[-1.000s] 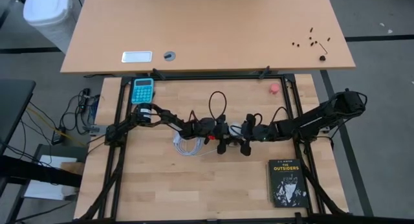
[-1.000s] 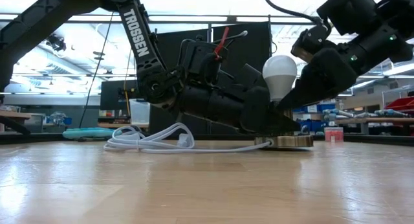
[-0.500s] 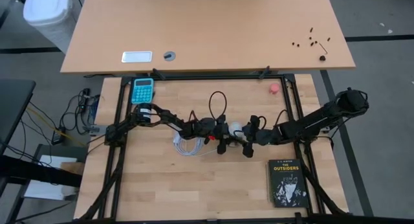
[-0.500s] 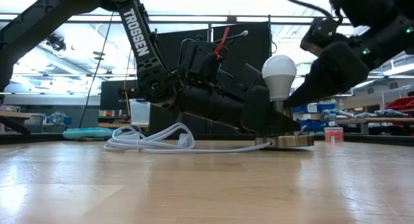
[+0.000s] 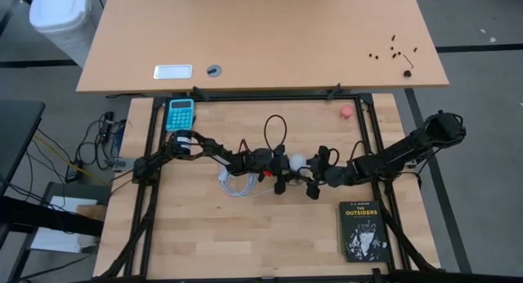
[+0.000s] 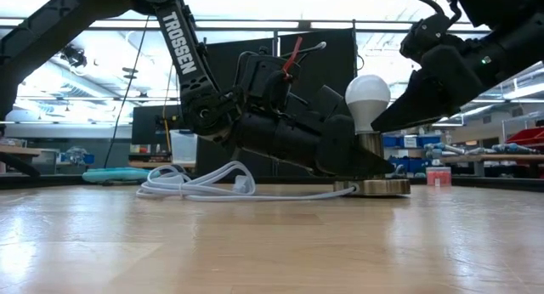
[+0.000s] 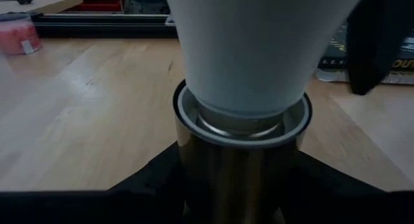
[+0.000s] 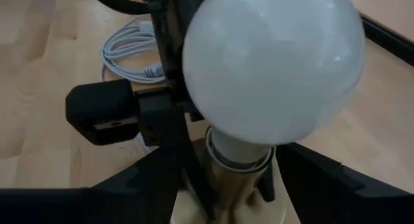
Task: Screw lightbulb
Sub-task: Insert the lightbulb into the lamp
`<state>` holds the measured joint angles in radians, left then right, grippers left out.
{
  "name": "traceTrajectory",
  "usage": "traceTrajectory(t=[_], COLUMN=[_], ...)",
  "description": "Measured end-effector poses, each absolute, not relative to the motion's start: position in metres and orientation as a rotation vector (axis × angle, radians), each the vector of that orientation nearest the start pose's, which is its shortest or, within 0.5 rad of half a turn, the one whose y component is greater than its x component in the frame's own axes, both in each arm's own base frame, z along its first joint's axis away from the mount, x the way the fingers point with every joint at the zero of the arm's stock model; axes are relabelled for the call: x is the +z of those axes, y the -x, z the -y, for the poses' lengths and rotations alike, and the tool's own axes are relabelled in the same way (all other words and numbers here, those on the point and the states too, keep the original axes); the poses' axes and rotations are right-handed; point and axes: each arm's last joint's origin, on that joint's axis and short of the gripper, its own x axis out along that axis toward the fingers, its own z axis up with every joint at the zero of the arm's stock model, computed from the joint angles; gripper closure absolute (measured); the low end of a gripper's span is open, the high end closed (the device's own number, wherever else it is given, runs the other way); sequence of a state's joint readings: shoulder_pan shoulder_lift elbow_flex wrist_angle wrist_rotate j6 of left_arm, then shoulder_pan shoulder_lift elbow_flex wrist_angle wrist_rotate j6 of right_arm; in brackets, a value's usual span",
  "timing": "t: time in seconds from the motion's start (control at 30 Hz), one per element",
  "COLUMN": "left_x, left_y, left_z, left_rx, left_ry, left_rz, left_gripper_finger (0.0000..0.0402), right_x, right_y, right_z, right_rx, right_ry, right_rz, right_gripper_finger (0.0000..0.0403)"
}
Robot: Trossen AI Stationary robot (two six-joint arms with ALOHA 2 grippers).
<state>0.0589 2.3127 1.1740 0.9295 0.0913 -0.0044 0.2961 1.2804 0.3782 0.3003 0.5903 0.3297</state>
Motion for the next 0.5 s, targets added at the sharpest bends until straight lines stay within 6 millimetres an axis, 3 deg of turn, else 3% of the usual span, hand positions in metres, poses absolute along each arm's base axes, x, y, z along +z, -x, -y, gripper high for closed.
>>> traceTrajectory(t=[0.17, 0.5], left_x=[0.081, 0.081], left_y=[-0.449, -0.449], left_z=[-0.023, -0.020], left_rx=[-0.071, -0.160], left_ry=[0.003, 0.002], left_rz=[-0.208, -0.206], left_gripper_finger=[0.0208, 0.0208], right_x=[0.152, 0.152], right_y=[-0.217, -0.225], right_z=[-0.044, -0.025], right_rx=[-0.341, -0.102], right_ry=[0.026, 0.032], right_rz=[-0.484, -0.491], right_gripper_finger=[0.0146, 0.0146])
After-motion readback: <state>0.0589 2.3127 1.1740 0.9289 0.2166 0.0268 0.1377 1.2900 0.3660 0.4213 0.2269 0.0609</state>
